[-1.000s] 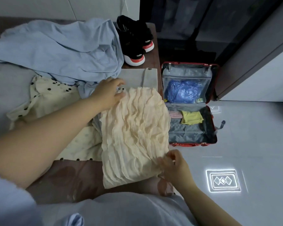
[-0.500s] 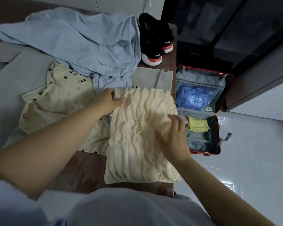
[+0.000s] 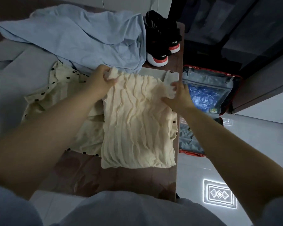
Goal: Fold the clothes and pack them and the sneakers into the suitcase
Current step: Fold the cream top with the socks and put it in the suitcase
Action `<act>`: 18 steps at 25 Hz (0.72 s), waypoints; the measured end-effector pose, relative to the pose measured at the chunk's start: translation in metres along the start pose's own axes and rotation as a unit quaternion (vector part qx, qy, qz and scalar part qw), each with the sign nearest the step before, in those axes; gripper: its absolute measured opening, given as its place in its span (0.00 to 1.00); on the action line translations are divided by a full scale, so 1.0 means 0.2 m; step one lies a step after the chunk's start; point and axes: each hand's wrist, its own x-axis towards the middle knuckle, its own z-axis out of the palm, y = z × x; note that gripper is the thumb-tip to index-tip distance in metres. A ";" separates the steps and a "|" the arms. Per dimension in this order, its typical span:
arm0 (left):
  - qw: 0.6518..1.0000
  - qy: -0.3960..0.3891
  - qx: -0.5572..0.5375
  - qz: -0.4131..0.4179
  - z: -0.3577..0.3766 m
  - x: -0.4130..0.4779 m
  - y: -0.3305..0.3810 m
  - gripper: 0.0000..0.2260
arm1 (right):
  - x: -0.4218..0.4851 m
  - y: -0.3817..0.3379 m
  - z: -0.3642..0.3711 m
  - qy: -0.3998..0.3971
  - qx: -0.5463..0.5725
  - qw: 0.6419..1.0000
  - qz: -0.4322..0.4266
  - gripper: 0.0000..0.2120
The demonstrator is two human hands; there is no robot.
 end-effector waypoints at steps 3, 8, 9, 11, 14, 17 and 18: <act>0.997 -0.044 -0.027 -0.065 0.06 -0.02 -0.05 0.32 | 0.17 -0.07 0.01 -0.075 -0.044 0.996 -0.003 0.45; 0.984 -0.036 -0.130 -0.114 0.09 0.00 -0.04 0.37 | 0.26 -0.14 0.12 -0.214 -0.195 0.957 -0.012 0.36; 0.982 -0.051 -0.137 -0.124 0.07 -0.01 -0.03 0.36 | 0.27 -0.15 0.14 -0.222 -0.177 0.959 -0.015 0.28; 0.977 -0.082 -0.155 -0.119 0.03 -0.02 -0.01 0.26 | 0.26 -0.16 0.11 -0.224 -0.061 0.973 0.013 0.23; 0.965 -0.085 -0.245 -0.051 -0.09 -0.05 0.06 0.21 | 0.19 -0.18 -0.02 -0.157 0.088 0.984 -0.012 0.27; 0.973 -0.082 -0.208 0.059 -0.20 -0.21 0.08 0.21 | 0.02 -0.18 -0.14 -0.054 0.114 0.979 -0.159 0.19; 0.974 -0.091 -0.179 0.103 -0.22 -0.29 0.06 0.23 | -0.05 -0.16 -0.16 -0.013 0.082 0.965 -0.249 0.15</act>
